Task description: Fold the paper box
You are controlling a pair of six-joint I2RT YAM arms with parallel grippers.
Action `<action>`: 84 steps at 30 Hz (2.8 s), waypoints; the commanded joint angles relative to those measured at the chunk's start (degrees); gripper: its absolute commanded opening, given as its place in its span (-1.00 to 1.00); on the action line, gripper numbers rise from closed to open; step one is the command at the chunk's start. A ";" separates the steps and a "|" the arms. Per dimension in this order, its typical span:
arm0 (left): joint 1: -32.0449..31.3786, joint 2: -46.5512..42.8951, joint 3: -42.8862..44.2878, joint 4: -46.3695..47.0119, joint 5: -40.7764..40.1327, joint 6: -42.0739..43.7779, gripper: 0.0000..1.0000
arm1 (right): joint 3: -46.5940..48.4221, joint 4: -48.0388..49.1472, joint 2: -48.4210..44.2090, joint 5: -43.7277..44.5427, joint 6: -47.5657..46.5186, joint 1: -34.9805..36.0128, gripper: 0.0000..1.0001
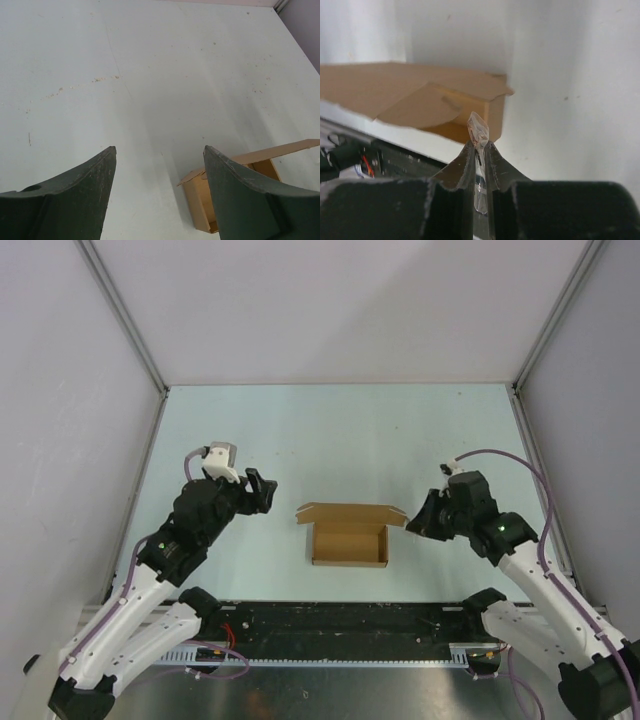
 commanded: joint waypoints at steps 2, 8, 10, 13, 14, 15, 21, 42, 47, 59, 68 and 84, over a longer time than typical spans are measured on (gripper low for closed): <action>0.50 0.17 1.50 0.64 0.48 -0.44 0.51 | 3.83 -4.67 -0.07 2.10 2.09 9.11 -0.83; 0.59 -0.19 1.23 0.73 0.48 -0.62 0.52 | 4.89 -8.11 -0.15 6.67 4.73 15.37 -0.81; 0.50 -0.19 1.15 0.65 0.40 -0.71 0.52 | 4.89 -5.84 0.11 6.68 3.86 17.91 -0.82; 0.59 0.34 1.15 0.64 0.40 -0.79 0.52 | 5.41 -1.71 2.03 8.86 2.89 23.00 -0.82; 0.59 0.43 1.23 0.73 0.48 -0.88 0.52 | 5.68 -0.56 2.74 9.57 2.45 24.24 -0.83; 0.59 0.43 1.23 0.65 0.48 -0.88 0.52 | 6.20 0.50 3.35 10.36 1.84 25.38 -0.84; 0.59 0.52 1.32 0.65 0.48 -1.06 0.52 | 7.26 8.85 9.33 19.15 -4.66 31.72 -0.73; 0.59 0.52 0.71 0.73 0.04 -1.41 0.52 | 10.94 20.12 15.76 13.35 -14.52 29.79 0.38; 0.59 0.87 0.97 0.64 0.13 -1.50 0.52 | 14.20 15.46 11.98 16.07 -14.16 30.67 0.58; 0.59 4.29 4.39 0.73 1.10 -2.29 0.52 | 18.95 14.83 6.70 28.33 -13.36 21.75 1.00; 4.01 19.66 14.06 -3.22 11.63 -7.56 0.79 | 20.18 3.78 13.90 10.21 0.25 -3.25 0.99; 3.75 28.03 12.41 -6.65 18.59 -21.27 0.91 | 20.88 1.83 23.57 16.08 3.59 5.88 0.84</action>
